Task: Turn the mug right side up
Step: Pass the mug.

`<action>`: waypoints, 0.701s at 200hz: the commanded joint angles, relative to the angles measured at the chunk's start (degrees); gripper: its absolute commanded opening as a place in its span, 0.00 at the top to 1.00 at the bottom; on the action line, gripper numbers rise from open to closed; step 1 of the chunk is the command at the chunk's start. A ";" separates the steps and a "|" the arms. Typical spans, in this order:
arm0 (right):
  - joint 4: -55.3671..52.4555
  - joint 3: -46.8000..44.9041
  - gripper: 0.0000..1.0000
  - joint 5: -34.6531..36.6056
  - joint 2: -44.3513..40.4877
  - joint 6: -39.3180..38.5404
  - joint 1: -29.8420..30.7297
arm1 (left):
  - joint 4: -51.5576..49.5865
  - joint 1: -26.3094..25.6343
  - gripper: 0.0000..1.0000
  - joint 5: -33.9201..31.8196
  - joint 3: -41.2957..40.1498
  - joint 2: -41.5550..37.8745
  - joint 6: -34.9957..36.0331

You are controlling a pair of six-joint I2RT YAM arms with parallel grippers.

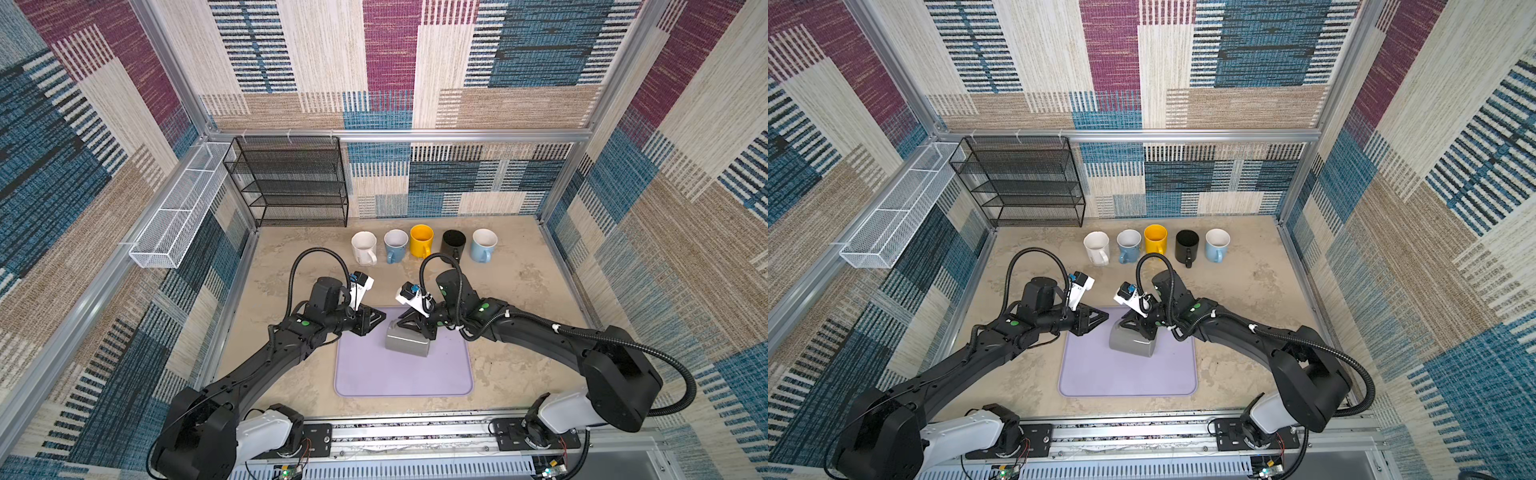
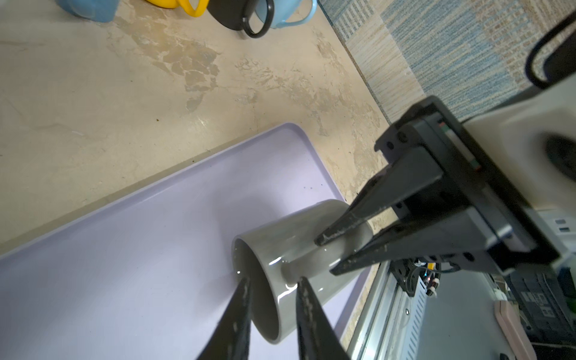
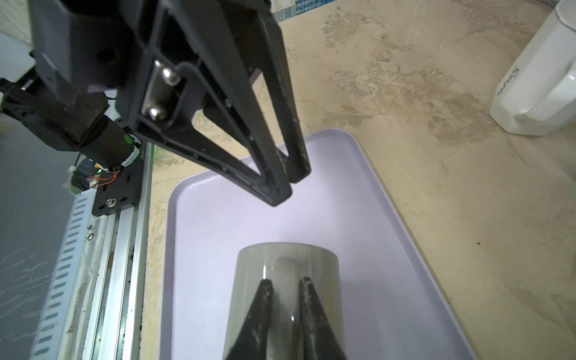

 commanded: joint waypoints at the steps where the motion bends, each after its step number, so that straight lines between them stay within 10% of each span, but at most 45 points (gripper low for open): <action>1: 4.62 -0.10 1.00 -5.60 -0.74 -0.14 -0.67 | 2.35 -0.42 0.73 2.82 -0.46 -0.77 3.52; 140: 4.88 1.06 1.00 -18.64 0.74 -0.09 -4.49 | 2.88 -4.50 0.72 7.67 2.34 2.61 8.41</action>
